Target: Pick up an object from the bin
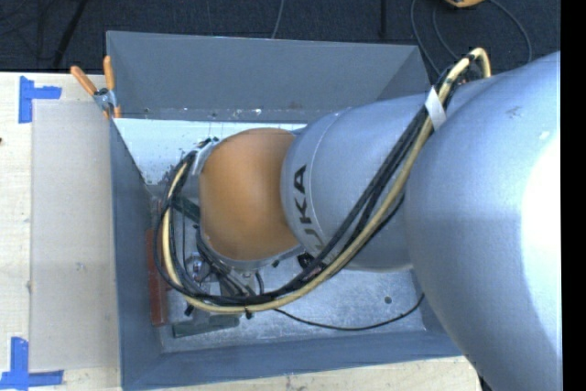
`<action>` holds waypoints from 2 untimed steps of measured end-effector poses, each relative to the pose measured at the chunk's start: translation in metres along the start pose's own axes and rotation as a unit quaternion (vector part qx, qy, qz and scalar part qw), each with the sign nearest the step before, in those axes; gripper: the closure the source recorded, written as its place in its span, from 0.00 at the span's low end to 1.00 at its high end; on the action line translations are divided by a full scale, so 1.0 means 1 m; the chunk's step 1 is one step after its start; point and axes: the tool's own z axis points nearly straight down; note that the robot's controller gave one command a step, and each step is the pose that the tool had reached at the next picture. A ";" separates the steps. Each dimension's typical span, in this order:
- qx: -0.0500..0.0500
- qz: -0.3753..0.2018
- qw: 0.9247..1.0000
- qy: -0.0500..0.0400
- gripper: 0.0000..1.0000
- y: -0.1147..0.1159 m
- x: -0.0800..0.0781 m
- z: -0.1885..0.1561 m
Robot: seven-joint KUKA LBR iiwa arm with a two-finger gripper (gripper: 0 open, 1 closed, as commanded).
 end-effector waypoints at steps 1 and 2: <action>-0.001 -0.070 0.998 -0.003 1.00 -0.027 -0.011 0.017; 0.000 0.200 0.980 -0.001 0.00 -0.017 0.005 0.017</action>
Offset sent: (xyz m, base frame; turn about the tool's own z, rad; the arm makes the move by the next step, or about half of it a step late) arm -0.0092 -0.0107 -0.0103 0.4585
